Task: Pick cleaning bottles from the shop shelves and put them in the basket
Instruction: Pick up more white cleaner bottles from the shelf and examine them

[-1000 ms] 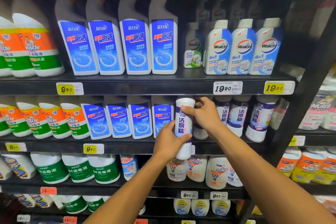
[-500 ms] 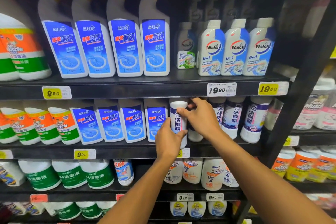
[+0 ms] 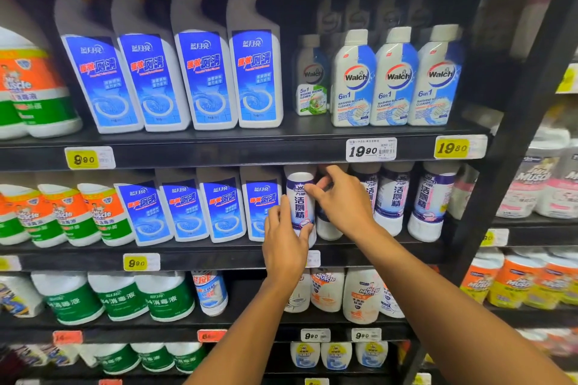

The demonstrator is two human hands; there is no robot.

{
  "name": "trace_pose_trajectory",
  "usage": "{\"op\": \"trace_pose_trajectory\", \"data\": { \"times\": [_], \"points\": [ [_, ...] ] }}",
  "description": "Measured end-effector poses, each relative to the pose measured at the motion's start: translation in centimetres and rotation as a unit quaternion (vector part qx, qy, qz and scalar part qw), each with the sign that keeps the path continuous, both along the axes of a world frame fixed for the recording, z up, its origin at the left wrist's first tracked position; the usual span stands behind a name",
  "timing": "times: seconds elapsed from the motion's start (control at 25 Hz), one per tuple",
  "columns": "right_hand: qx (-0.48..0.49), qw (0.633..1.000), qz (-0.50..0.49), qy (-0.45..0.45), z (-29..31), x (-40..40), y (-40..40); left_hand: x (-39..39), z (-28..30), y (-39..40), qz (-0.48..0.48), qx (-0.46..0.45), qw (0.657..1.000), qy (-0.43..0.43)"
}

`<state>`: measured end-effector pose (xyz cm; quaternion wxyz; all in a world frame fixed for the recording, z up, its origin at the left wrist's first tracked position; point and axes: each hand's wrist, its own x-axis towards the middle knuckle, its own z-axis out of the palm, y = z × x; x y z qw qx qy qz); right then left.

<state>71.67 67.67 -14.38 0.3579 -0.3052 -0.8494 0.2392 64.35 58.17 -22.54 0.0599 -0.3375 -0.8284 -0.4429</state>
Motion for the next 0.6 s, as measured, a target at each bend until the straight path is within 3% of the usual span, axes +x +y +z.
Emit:
{"op": "trace_pose_trajectory", "data": {
  "times": [0.36, 0.6],
  "points": [
    [0.003, 1.0, 0.008, -0.012, 0.4, -0.6, 0.5, -0.5, 0.2, 0.4, 0.001, 0.004, 1.0, -0.02],
    [-0.037, 0.993, 0.024, 0.108, -0.3, 1.7, 1.1, -0.7, 0.5, 0.5, -0.006, -0.015, 1.0, -0.004]
  ]
}}
